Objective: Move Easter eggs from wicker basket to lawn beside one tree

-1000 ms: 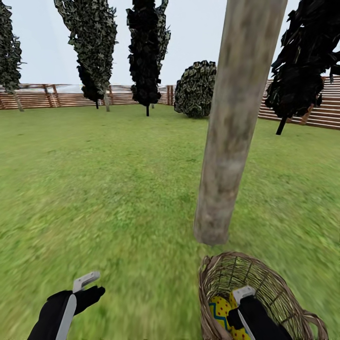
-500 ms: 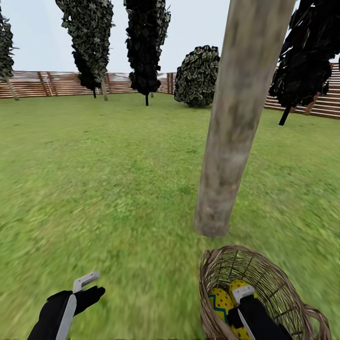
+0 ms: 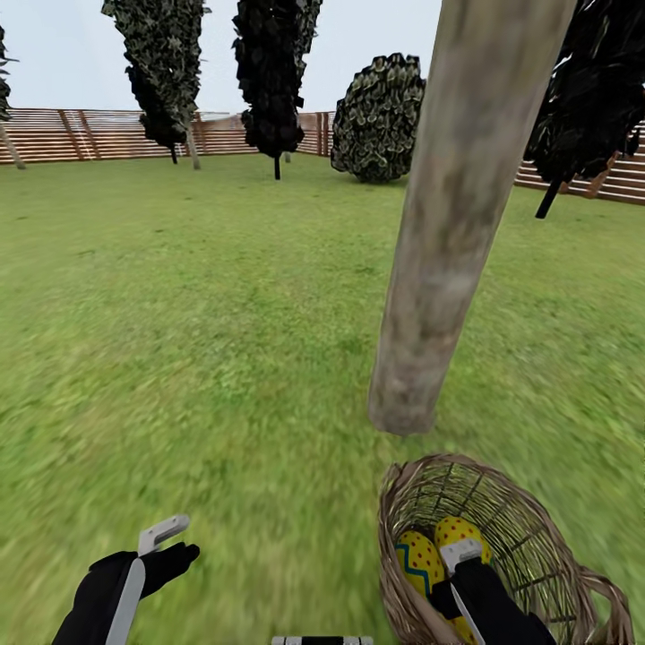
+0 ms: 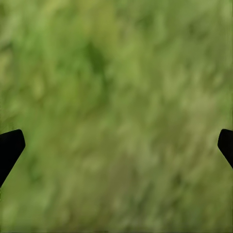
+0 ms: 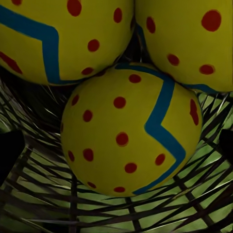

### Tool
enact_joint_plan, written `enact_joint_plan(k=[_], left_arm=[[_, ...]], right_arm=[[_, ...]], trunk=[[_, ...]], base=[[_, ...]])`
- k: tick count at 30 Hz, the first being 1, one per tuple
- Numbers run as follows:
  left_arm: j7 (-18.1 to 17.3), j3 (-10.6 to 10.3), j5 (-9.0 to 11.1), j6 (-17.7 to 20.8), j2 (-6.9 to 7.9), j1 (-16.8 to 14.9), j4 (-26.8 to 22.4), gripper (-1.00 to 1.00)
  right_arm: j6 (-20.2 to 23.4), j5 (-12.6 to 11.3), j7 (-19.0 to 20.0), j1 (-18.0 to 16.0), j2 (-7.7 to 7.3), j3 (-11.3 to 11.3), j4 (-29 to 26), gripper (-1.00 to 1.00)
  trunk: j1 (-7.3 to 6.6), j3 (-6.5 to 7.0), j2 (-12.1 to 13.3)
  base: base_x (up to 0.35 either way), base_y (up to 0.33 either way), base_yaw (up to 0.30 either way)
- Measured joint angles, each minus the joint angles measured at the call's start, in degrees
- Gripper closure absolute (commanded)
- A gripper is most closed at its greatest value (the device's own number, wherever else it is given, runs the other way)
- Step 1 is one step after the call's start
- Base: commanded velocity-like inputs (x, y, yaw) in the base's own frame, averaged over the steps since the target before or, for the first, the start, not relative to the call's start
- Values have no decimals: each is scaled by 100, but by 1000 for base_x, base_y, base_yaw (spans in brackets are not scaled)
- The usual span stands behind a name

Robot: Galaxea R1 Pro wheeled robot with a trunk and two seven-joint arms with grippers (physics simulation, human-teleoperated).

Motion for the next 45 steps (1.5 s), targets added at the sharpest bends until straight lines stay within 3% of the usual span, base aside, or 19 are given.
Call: enact_joint_plan(k=[16,21,31,41,45], left_arm=[[-5,20,18,-15,9,0,-1,-100],[0,10,1,-215,3,0,7,-100],[0,9,3,-251,1,0,12,-100],[0,-8,-2,-255,0,0,230,-100],[-2,-9,-1,-256,0,-1,255,-100]], right_arm=[[0,1,-1,0,-7,-10,-20,-100],[0,1,-1,0,-43,-36,-205,-100],[15,-1,-3,0,-70,-42,-366,-100],[20,71,-11,-1,-99,-51,-389,-100],[24,14,-9,0,-124,-125,-397,-100]], trunk=[[41,-355,-22],[54,-466,-28],[80,-687,-42],[105,-909,-55],[105,-910,-56]], base=[[0,0,0],[0,0,0],[0,0,0],[0,0,0],[0,0,0]])
